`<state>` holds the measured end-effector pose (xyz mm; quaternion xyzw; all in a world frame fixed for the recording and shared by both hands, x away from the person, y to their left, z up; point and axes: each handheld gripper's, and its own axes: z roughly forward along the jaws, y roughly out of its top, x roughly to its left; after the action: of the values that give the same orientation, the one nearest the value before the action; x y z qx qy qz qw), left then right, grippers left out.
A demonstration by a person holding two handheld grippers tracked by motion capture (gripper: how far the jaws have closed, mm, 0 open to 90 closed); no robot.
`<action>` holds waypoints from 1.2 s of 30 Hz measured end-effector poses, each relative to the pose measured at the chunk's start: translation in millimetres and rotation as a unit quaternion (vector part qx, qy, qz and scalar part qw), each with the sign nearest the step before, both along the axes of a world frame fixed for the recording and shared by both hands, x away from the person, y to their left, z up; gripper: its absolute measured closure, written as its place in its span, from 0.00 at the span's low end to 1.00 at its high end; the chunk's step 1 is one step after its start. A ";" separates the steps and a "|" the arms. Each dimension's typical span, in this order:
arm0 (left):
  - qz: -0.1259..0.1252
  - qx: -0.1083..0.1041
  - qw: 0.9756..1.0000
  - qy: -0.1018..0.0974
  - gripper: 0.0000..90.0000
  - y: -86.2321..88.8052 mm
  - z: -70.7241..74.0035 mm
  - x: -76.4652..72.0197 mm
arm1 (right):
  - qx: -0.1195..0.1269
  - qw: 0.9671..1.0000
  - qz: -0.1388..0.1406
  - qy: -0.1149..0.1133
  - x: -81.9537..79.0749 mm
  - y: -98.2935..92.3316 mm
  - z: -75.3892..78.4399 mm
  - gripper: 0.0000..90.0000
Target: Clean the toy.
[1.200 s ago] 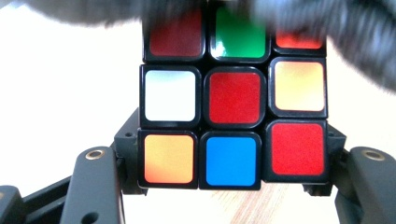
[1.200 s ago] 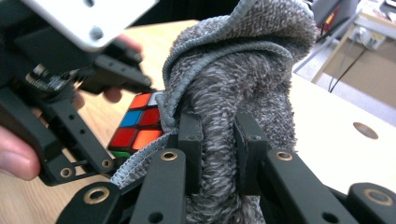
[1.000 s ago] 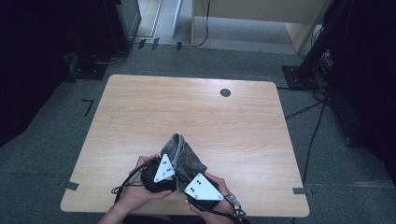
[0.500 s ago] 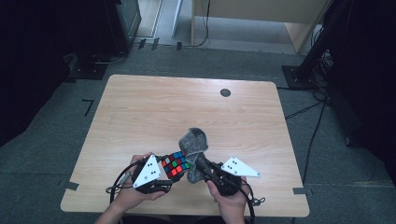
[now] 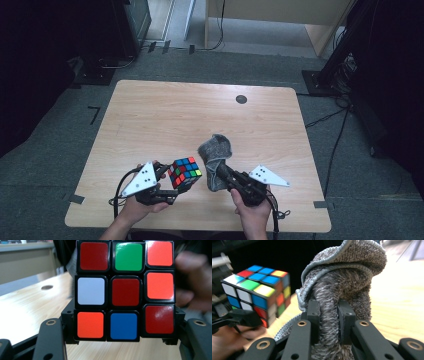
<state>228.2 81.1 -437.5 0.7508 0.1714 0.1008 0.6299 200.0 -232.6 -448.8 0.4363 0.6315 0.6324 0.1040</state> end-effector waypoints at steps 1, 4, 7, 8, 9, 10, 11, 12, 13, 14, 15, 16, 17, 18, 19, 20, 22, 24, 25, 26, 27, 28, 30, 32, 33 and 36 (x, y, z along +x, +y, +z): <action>-0.003 -0.022 1.000 0.011 0.38 3.6 0.2 2.0 | 0.024 1.000 0.005 0.006 1.1 -2.5 -1.7 0.85; -0.014 -0.059 0.997 0.037 0.38 8.3 -2.0 6.3 | 0.061 0.997 0.052 -0.005 0.2 5.2 -1.1 0.84; -0.030 -0.066 0.996 0.047 0.38 6.1 -3.8 6.6 | 0.060 0.992 0.110 -0.022 -4.0 23.5 0.0 0.84; -0.036 -0.070 0.996 0.050 0.38 5.7 -3.5 6.2 | 0.055 0.991 0.123 -0.024 -5.5 29.5 -1.0 0.84; -0.039 -0.075 0.995 0.052 0.38 5.6 -2.9 6.0 | 0.045 0.990 0.133 -0.023 -6.5 34.8 -3.2 0.85; -0.041 -0.076 0.995 0.052 0.38 6.7 -2.0 6.0 | 0.029 0.989 0.141 -0.019 -6.3 39.3 -6.0 0.85; -0.040 -0.078 0.995 0.051 0.38 7.5 -1.2 6.1 | 0.007 0.989 0.144 -0.010 -5.8 42.9 -8.6 0.85; -0.041 -0.080 0.995 0.053 0.38 8.5 -0.5 6.4 | -0.019 0.989 0.143 -0.005 -5.2 45.2 -10.3 0.85; -0.039 -0.080 0.995 0.052 0.38 9.2 -0.1 6.6 | -0.032 0.989 0.141 -0.007 -4.7 45.3 -10.8 0.85; -0.037 -0.078 0.995 0.051 0.38 9.6 0.0 6.7 | -0.025 0.990 0.138 -0.009 -4.5 42.9 -9.6 0.85; -0.037 -0.074 0.995 0.049 0.38 9.8 -0.4 6.7 | -0.010 0.991 0.132 -0.012 -4.2 39.1 -6.8 0.85; -0.038 -0.068 0.996 0.049 0.38 9.3 -1.2 6.7 | 0.006 0.992 0.128 -0.018 -4.2 34.4 -3.0 0.85; -0.040 -0.064 0.996 0.049 0.38 8.5 -2.1 6.9 | 0.021 0.992 0.124 -0.029 -4.8 29.8 1.3 0.84; -0.043 -0.064 0.996 0.050 0.38 7.5 -2.9 6.8 | 0.033 0.991 0.120 -0.040 -6.1 26.1 5.6 0.84; -0.047 -0.065 0.995 0.052 0.38 6.5 -3.1 6.9 | 0.041 0.991 0.120 -0.048 -7.3 23.6 8.6 0.84; -0.051 -0.069 0.995 0.054 0.38 5.8 -2.8 6.8 | 0.046 0.990 0.124 -0.051 -8.0 23.1 10.0 0.84; -0.053 -0.068 0.995 0.053 0.38 4.5 -2.3 6.3 | 0.042 0.989 0.134 -0.040 -6.7 26.1 6.6 0.84; -0.052 -0.065 0.995 0.054 0.38 3.9 -2.6 6.2 | 0.021 0.988 0.155 -0.008 -2.9 34.2 -2.1 0.84; -0.049 -0.062 0.995 0.053 0.38 4.1 -2.8 6.6 | 0.003 0.987 0.161 0.007 -1.1 38.4 -6.7 0.84; -0.045 -0.061 0.996 0.053 0.38 4.6 -2.9 6.9 | -0.011 0.988 0.156 0.008 -1.0 40.3 -9.7 0.84; -0.045 -0.063 0.996 0.053 0.38 5.4 -2.7 7.3 | -0.011 0.988 0.152 0.006 -0.7 39.5 -10.5 0.84; -0.044 -0.062 0.996 0.053 0.38 6.5 -2.3 7.6 | -0.002 0.989 0.147 0.006 -0.3 36.4 -9.2 0.84; -0.042 -0.056 0.996 0.052 0.38 7.6 -2.8 8.0 | 0.024 0.992 0.125 -0.008 -0.6 26.4 -3.0 0.84; -0.044 -0.053 0.996 0.056 0.38 6.6 -4.6 8.8 | 0.043 0.993 0.111 -0.023 -1.9 19.4 2.4 0.84; -0.044 -0.050 0.996 0.057 0.38 5.5 -5.3 8.9 | 0.044 0.992 0.111 -0.029 -2.4 19.0 3.4 0.84; -0.052 -0.045 0.996 0.061 0.38 2.3 -6.1 8.1 | 0.033 0.990 0.135 -0.020 -3.1 29.5 -1.5 0.83</action>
<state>236.3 83.4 -443.6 0.7345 0.1747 0.0139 0.6556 196.9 -203.0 -450.2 0.3375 0.6613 0.6698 0.0156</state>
